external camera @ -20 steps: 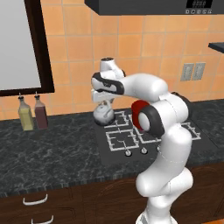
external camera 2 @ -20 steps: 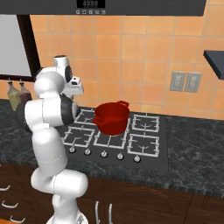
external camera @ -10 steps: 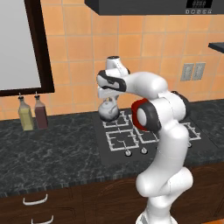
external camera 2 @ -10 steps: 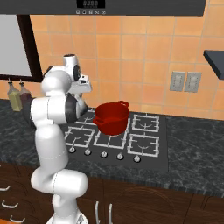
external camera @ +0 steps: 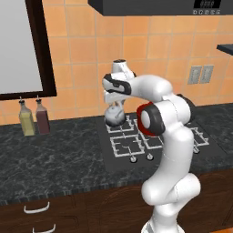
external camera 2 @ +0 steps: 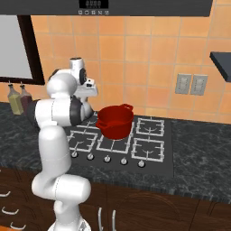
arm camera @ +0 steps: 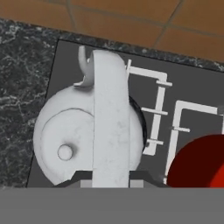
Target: Pick the kettle from the counter and place it on a stove burner. Then turn the burner on.
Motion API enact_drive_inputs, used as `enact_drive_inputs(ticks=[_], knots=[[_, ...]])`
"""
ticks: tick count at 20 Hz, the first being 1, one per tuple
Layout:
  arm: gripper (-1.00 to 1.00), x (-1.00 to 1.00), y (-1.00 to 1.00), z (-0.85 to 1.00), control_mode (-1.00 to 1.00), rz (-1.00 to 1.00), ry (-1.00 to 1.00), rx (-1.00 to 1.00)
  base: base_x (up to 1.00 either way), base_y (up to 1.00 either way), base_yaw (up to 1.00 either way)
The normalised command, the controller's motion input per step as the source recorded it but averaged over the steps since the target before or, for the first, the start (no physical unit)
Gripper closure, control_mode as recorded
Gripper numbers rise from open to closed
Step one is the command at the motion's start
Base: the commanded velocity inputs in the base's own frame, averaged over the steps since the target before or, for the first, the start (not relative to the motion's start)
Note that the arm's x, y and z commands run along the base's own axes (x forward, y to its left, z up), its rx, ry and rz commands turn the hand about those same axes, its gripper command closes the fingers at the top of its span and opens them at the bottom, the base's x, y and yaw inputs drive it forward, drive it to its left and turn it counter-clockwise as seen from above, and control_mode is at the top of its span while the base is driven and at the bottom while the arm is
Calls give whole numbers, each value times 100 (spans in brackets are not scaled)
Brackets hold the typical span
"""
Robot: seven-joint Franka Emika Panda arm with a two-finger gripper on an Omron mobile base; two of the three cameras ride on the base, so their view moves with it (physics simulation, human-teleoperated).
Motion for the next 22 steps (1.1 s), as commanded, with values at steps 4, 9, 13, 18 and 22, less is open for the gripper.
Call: enact_drive_inputs(ticks=[4,9,13,18,22], knots=[[100,13,-1,-24,-100,-3,0,-3,0,0,0],[100,18,-5,-10,-100,-2,0,-1,0,0,0],[100,32,-9,0,-100,-4,0,0,0,0,0],[100,26,-18,0,-100,-4,0,0,0,0,0],[100,16,-6,0,-100,-2,1,0,0,0,0]])
